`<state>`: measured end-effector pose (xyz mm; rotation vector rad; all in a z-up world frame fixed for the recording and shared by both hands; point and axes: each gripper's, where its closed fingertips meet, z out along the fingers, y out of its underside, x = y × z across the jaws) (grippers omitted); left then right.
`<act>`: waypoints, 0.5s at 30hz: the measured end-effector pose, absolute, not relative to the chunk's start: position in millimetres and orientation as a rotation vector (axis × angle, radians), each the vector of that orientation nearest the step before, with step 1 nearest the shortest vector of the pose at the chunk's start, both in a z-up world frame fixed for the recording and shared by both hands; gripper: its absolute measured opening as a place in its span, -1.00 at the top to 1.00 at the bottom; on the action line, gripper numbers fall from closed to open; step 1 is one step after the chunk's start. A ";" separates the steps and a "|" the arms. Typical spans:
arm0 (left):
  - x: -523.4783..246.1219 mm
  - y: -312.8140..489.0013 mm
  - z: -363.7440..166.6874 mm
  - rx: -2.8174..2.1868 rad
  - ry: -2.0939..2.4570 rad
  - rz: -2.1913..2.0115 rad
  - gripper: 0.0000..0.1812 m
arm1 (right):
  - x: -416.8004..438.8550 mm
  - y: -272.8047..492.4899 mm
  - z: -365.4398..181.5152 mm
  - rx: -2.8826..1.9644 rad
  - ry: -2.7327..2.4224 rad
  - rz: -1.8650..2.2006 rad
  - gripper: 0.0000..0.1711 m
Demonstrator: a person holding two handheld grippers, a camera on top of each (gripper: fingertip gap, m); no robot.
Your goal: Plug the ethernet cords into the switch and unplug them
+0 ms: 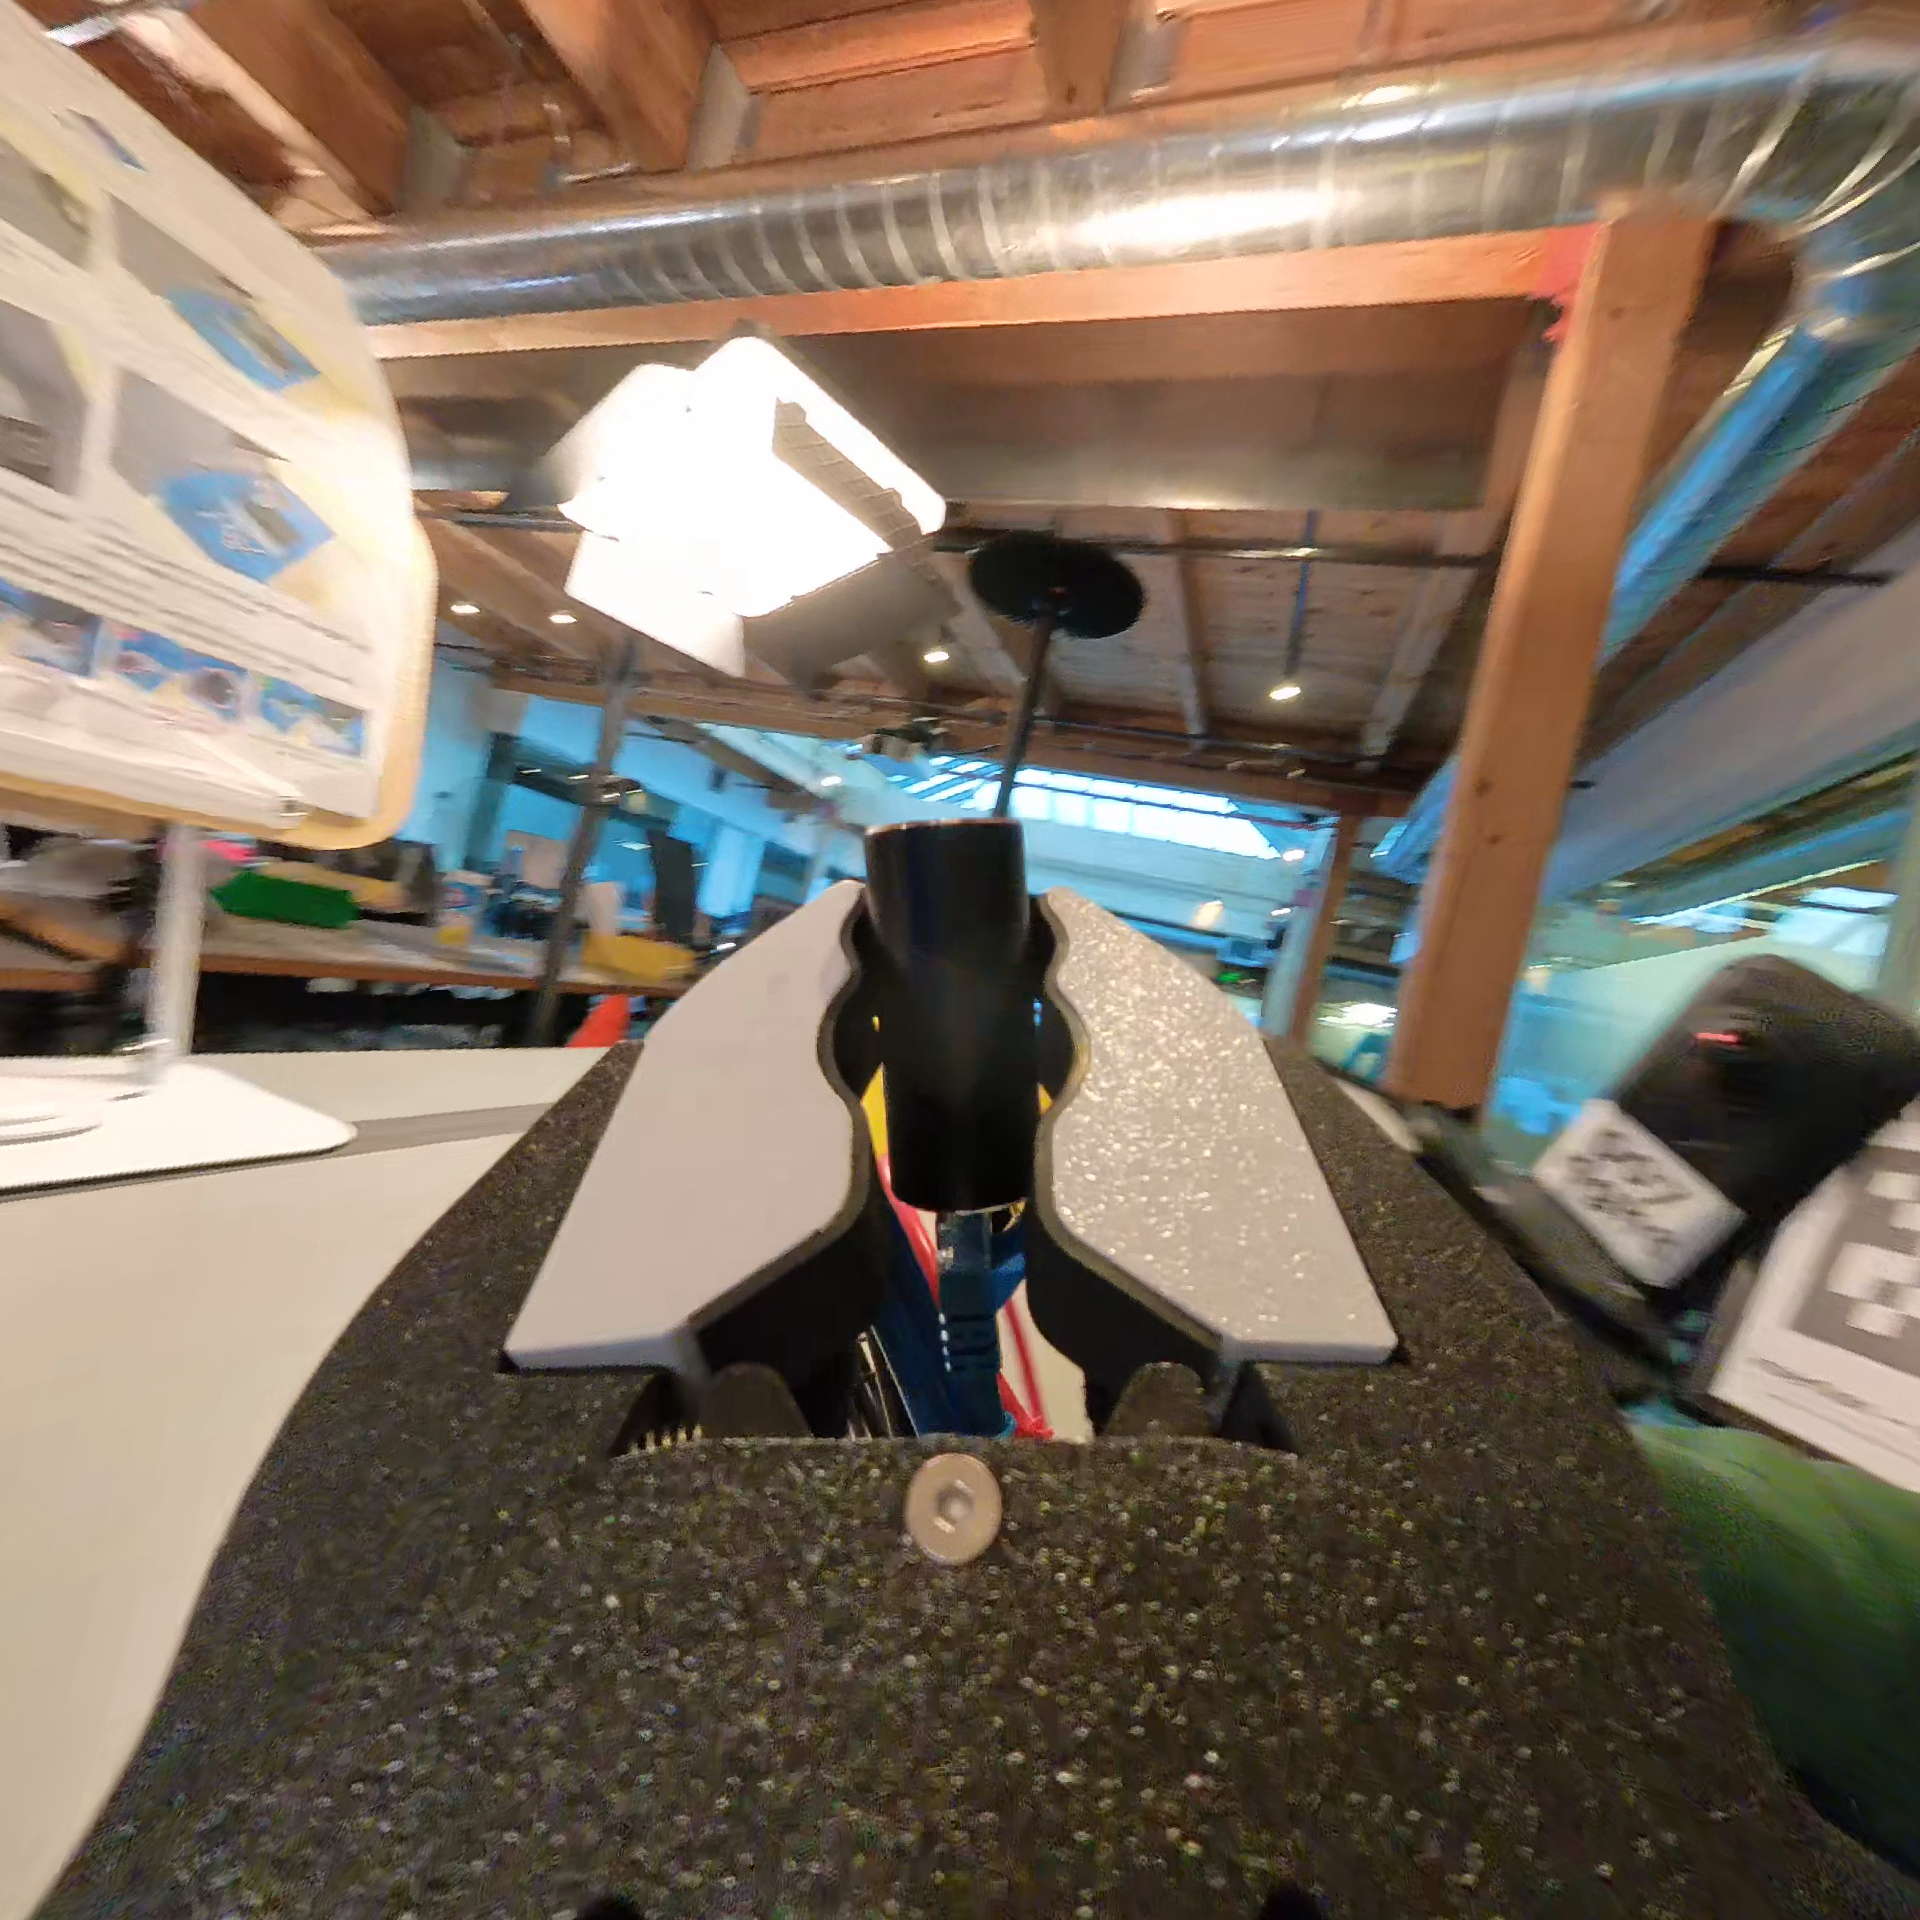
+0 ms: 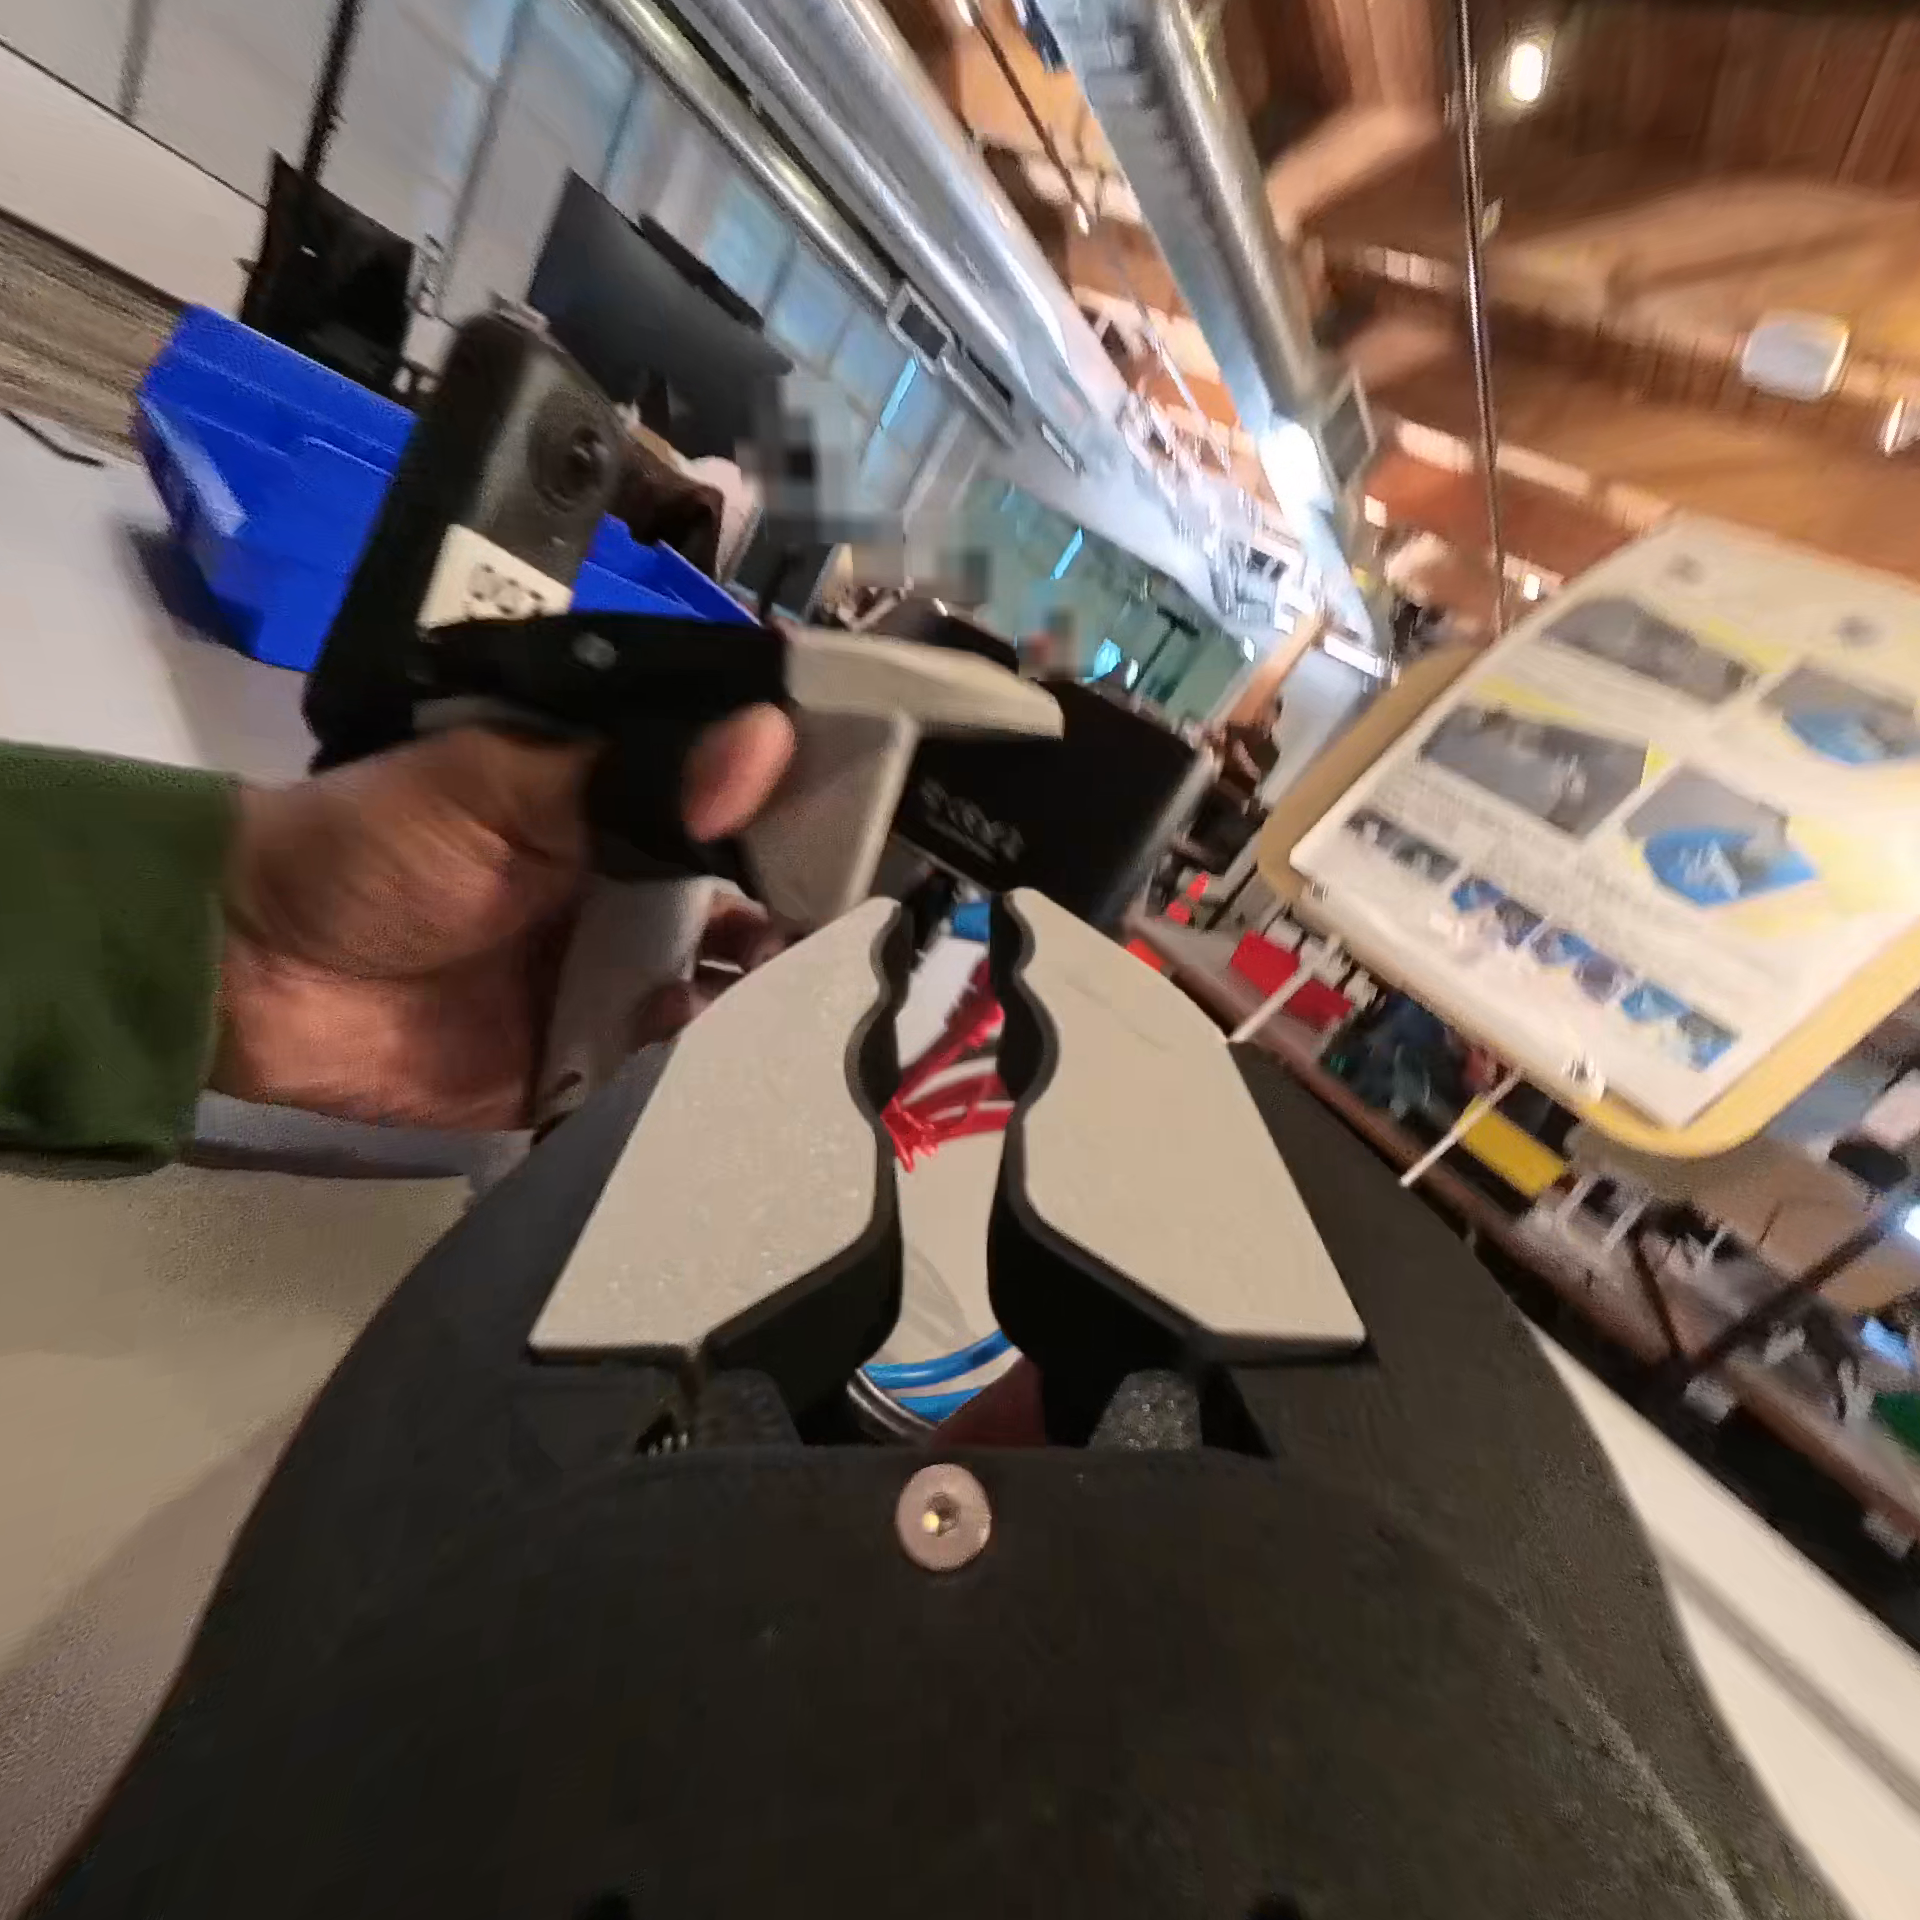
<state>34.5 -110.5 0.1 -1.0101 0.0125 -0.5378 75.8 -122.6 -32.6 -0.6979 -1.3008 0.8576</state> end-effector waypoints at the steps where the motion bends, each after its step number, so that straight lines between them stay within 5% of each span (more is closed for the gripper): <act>1: 39.2 -113.5 3.1 -0.986 0.036 -0.584 0.70 | 73.6 -116.0 -35.3 -0.756 -1.298 0.886 0.79; 7: 63.0 -124.0 9.9 -0.930 0.160 -0.732 0.70 | 76.1 -108.0 -36.3 -0.962 -1.291 1.295 0.66; 15: 70.8 -128.0 10.3 -0.909 0.197 -0.803 0.71 | 79.1 -122.0 -41.9 -0.986 -1.370 1.548 0.78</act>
